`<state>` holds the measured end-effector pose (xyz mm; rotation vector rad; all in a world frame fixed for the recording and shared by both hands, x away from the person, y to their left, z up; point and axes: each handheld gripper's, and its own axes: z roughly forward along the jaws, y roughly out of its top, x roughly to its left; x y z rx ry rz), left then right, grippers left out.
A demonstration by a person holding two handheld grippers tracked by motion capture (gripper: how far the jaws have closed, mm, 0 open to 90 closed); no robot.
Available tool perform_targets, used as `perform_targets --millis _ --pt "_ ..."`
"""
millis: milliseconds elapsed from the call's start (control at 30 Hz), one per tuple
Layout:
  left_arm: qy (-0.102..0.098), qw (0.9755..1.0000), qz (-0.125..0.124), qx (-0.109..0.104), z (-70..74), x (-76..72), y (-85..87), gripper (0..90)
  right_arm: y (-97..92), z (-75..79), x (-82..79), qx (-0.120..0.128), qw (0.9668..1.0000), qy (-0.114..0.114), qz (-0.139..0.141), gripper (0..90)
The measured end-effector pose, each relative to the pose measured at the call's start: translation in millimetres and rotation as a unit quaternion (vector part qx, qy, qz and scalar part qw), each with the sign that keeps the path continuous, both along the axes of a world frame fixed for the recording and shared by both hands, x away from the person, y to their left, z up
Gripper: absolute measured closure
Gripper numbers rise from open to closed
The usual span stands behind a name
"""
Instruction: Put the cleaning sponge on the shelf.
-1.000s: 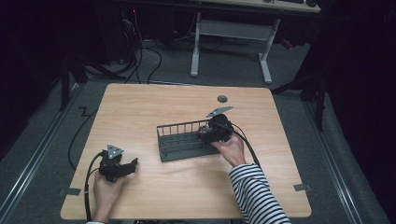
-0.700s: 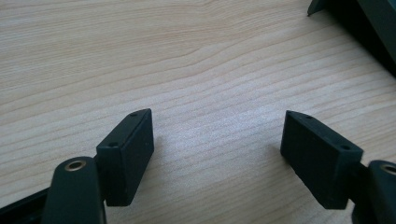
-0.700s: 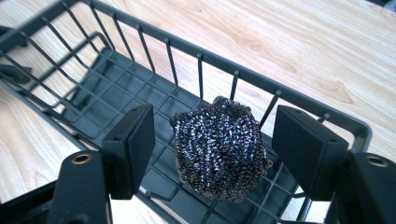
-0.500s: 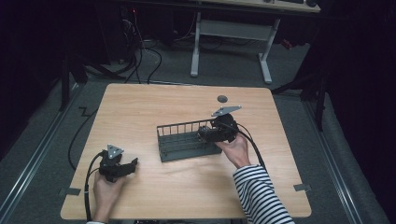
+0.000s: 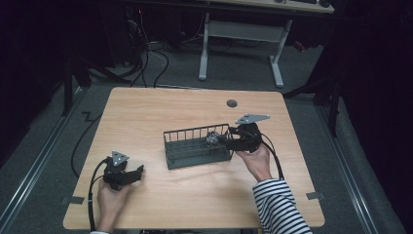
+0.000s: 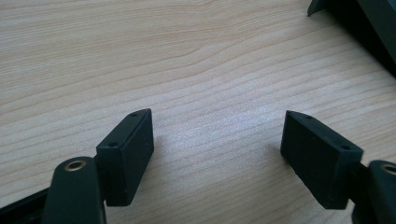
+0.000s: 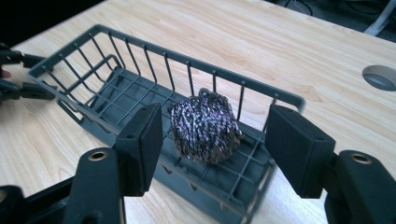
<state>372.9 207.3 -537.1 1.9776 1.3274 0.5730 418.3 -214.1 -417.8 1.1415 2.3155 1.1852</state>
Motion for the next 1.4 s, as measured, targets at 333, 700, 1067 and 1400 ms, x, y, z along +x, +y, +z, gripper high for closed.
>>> perform_targets --millis 333,700,1067,1400 --pt "0.0 1.0 0.0 0.0 0.0 0.0 -0.1 26.3 -27.4 3.7 -21.5 0.017 0.9996 -0.012 -0.02 38.7" --pt "0.0 1.0 0.0 0.0 0.0 -0.1 -0.2 26.1 -46.9 -0.7 -44.2 0.018 0.999 -0.018 -0.036 38.9" --pt "0.0 1.0 0.0 0.0 -0.1 -0.2 -0.6 25.9 -55.8 -20.4 -59.4 0.035 0.9986 -0.011 -0.039 39.0" --pt "0.0 1.0 -0.001 0.0 -0.1 -0.2 -0.7 25.8 -67.5 -60.5 -70.3 0.028 0.9971 0.01 -0.07 38.3"
